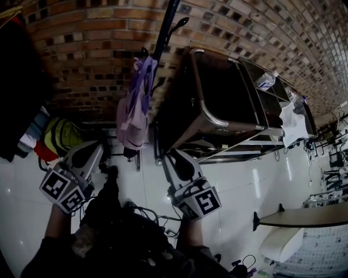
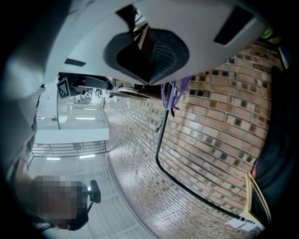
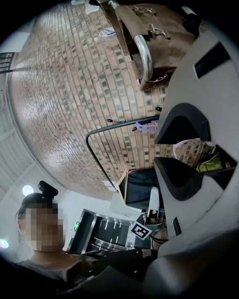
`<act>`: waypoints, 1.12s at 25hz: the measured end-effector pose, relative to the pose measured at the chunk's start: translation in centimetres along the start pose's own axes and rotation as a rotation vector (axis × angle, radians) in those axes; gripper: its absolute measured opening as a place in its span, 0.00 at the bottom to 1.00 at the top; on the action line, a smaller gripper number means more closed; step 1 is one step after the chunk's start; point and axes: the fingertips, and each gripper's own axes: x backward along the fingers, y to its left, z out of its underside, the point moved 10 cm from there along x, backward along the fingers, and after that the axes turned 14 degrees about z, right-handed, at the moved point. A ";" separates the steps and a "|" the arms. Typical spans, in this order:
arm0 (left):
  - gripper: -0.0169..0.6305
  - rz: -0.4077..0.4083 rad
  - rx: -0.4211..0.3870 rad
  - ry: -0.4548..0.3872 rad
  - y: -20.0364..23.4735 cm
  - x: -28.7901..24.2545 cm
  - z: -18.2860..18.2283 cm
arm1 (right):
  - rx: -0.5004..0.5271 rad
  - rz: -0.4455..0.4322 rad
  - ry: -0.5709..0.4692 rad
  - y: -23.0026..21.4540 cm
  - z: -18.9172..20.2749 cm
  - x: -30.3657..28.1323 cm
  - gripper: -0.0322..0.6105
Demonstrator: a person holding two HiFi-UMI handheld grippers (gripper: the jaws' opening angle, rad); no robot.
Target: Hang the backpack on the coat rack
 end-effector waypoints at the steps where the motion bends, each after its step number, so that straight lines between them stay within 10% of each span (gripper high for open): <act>1: 0.08 -0.006 0.004 -0.003 -0.9 0.4 0.2 | -0.007 -0.008 -0.001 0.2 0.0 0.8 0.17; 28: 0.08 -0.043 0.050 -0.058 -7.0 6.8 -0.6 | 0.031 -0.115 0.067 6.6 0.0 3.6 0.06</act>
